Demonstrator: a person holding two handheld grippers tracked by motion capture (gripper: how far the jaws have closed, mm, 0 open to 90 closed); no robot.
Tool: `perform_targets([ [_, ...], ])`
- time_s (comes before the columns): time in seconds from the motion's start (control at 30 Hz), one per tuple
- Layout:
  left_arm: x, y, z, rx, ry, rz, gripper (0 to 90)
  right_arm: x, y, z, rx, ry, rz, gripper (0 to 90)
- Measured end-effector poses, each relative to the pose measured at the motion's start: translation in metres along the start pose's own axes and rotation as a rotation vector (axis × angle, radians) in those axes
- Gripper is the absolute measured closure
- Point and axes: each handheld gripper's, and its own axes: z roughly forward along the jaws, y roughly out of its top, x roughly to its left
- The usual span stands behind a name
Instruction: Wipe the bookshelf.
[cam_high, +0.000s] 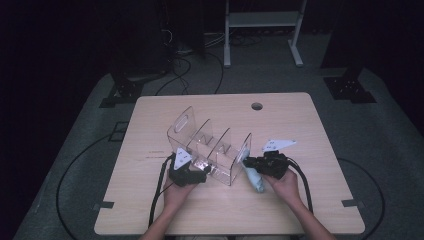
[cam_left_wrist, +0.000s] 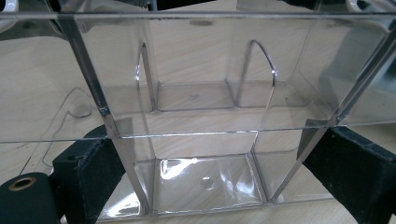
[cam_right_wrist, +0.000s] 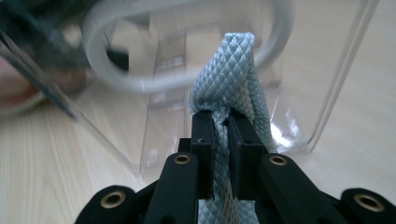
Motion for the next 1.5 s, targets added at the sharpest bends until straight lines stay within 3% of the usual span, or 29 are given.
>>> perform_targets([
  [0.07, 0.0, 0.0, 0.0, 0.001, 0.001, 0.0, 7.2, -0.004, 0.007, -0.005, -0.009, -0.027, -0.011, 81.8],
  [0.23, -0.001, 0.0, 0.0, -0.002, 0.002, -0.001, 7.1, -0.012, 0.01, -0.012, -0.068, -0.037, 0.037, 81.9],
  [0.43, 0.0, 0.0, 0.0, -0.003, 0.001, 0.001, 7.1, 0.008, 0.015, -0.01, -0.07, -0.008, -0.015, 81.8],
  [0.53, 0.0, 0.0, 0.0, 0.001, 0.002, 0.004, 7.1, 0.015, 0.013, -0.01, -0.06, 0.053, -0.03, 81.8],
  [0.6, -0.001, 0.0, 0.0, 0.0, 0.001, 0.001, 7.2, 0.015, 0.013, -0.012, -0.058, 0.033, -0.046, 81.8],
  [0.73, 0.0, 0.0, 0.0, 0.003, 0.001, 0.003, 7.1, 0.003, 0.015, -0.012, -0.082, 0.021, 0.01, 81.9],
  [0.83, -0.001, -0.001, 0.0, -0.004, 0.002, -0.001, 7.1, 0.012, 0.013, -0.011, -0.075, 0.037, -0.008, 81.8],
  [0.9, -0.001, -0.001, 0.0, -0.004, 0.002, -0.001, 7.2, 0.022, 0.012, -0.01, -0.069, 0.1, -0.018, 81.8],
  [0.97, -0.001, -0.001, -0.001, 0.0, 0.0, 0.002, 7.3, 0.032, 0.011, -0.013, -0.06, 0.084, -0.072, 81.9],
  [1.03, -0.002, 0.0, 0.0, -0.001, 0.002, 0.006, 7.5, 0.028, 0.012, -0.015, -0.048, 0.093, -0.073, 82.0],
  [1.13, -0.003, 0.0, 0.0, 0.001, 0.003, 0.008, 7.5, 0.013, 0.015, -0.014, -0.047, 0.019, -0.069, 82.1],
  [1.17, -0.003, 0.0, 0.0, 0.001, 0.002, 0.007, 7.5, 0.006, 0.016, -0.015, -0.056, -0.007, -0.05, 82.2],
  [1.23, -0.003, 0.0, 0.0, 0.004, 0.006, 0.009, 7.3, -0.008, 0.019, -0.016, -0.065, 0.002, -0.008, 82.2],
  [1.27, -0.003, 0.0, 0.001, -0.002, 0.001, 0.004, 7.0, -0.01, 0.02, -0.014, -0.066, -0.021, -0.015, 82.2],
  [1.37, -0.004, 0.0, 0.001, 0.001, 0.001, 0.005, 6.9, -0.011, 0.02, -0.013, -0.075, -0.033, -0.022, 82.2],
  [1.5, -0.005, 0.0, 0.001, 0.003, 0.002, 0.017, 6.7, -0.017, 0.016, -0.011, -0.101, -0.039, 0.004, 82.1],
])
